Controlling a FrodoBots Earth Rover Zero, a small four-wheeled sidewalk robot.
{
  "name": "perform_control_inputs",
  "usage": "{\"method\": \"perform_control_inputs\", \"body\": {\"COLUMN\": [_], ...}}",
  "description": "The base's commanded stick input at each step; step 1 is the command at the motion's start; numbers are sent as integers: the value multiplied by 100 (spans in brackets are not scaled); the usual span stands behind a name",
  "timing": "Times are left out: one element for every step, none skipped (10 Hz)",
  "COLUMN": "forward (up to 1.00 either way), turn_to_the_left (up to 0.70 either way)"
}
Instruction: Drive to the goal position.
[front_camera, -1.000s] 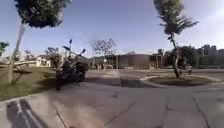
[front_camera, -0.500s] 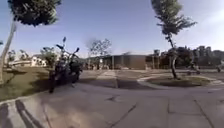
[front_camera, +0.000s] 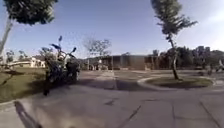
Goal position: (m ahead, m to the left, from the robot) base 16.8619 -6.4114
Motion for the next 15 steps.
{"method": "perform_control_inputs", "body": {"forward": [37,37,37,37,37,37,37,37,37,37,38,40,42,44,44], "turn_to_the_left": [0,0,-10,-23,-37,-48,-48,-36,-4,0,0,0,0,0,0]}}
